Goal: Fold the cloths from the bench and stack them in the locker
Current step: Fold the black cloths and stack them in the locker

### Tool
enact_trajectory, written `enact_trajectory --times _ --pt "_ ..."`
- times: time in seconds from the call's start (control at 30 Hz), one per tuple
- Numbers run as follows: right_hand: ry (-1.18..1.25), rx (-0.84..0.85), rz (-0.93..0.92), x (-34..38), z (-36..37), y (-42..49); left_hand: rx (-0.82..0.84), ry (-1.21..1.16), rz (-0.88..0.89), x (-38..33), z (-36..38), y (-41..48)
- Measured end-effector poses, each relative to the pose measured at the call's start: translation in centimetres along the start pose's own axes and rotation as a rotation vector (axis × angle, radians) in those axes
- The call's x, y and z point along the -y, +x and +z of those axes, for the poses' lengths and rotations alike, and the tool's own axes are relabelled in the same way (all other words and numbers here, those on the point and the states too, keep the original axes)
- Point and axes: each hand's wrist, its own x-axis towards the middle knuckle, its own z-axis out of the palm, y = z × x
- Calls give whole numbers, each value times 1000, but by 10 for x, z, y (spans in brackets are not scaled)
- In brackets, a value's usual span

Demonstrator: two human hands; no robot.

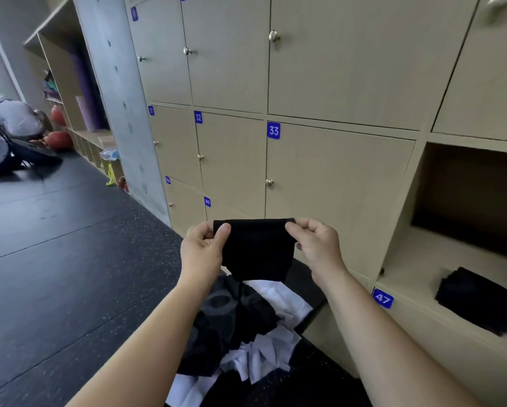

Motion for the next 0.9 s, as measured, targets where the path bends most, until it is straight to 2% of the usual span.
enact_trajectory --times 0.07,0.17,0.3,0.4,0.6,0.67,0.8,0.9 --pt "-41 -18 -63 6 -3 -2 7 21 38 -8 1 2" --pt "-70 -5 -105 15 -9 -3 108 -74 51 -25 3 -1" --pt "-113 5 -72 28 -20 -2 202 -119 33 -40 4 3" --pt "-99 -13 -81 38 -24 -2 305 -47 36 -48 8 6" --pt "-406 464 33 42 -21 -9 509 8 45 -58 27 -1" --pt "-387 416 21 33 -24 -8 541 -25 18 -56 31 -5" --pt "-216 157 -53 30 -41 -8 581 18 -72 -41 31 -11" --pt "-205 68 -76 23 -53 -5 560 -80 -154 -31 36 -19"
